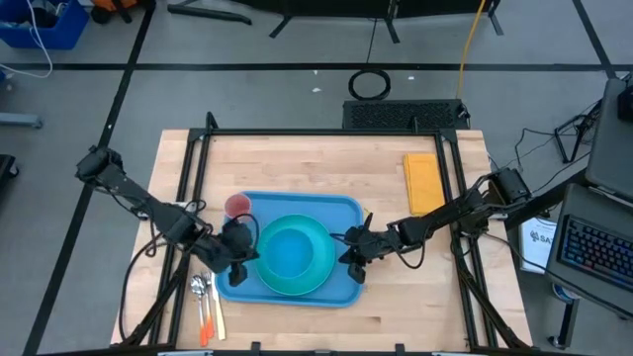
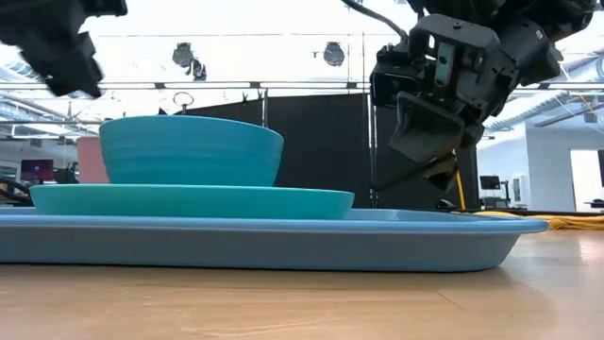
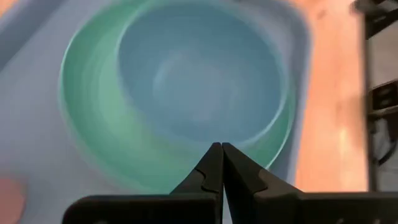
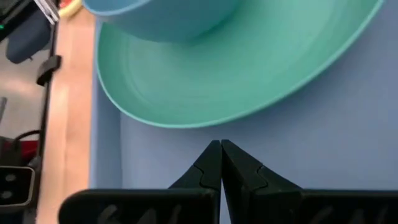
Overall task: Set up tray
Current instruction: Adjust the light blue plate on the blue serving tray
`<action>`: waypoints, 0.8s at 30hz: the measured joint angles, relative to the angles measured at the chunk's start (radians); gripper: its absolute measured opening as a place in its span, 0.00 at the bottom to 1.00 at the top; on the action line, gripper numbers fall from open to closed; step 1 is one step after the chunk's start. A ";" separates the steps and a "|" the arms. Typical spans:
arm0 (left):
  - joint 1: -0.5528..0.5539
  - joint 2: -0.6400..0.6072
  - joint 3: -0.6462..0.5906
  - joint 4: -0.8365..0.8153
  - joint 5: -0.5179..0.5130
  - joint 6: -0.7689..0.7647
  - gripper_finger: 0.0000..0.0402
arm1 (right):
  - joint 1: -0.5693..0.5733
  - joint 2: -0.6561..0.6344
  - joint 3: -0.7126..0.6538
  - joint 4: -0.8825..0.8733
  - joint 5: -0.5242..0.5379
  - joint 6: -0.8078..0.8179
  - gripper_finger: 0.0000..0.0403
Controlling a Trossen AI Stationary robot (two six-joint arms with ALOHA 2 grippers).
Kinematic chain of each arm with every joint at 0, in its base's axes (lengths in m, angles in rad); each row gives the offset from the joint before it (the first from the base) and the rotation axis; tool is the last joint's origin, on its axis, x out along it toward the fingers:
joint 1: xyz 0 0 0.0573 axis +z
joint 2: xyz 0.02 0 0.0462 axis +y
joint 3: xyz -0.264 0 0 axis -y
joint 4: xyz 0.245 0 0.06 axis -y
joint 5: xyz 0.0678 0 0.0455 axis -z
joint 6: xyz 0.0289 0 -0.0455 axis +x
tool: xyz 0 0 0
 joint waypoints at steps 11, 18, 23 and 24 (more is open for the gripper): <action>-0.056 0.000 0.000 -0.107 0.001 -0.176 0.02 | -0.035 0.080 0.000 0.032 -0.031 0.062 0.00; -0.036 0.021 0.000 -0.150 0.040 -0.191 0.02 | -0.060 0.116 0.000 0.121 -0.057 0.047 0.00; 0.002 0.076 0.000 -0.146 0.088 -0.163 0.01 | -0.060 0.116 0.000 0.125 -0.057 0.041 0.00; 0.010 0.089 0.000 -0.146 0.100 -0.158 0.02 | -0.060 0.116 0.000 0.127 -0.057 0.040 0.00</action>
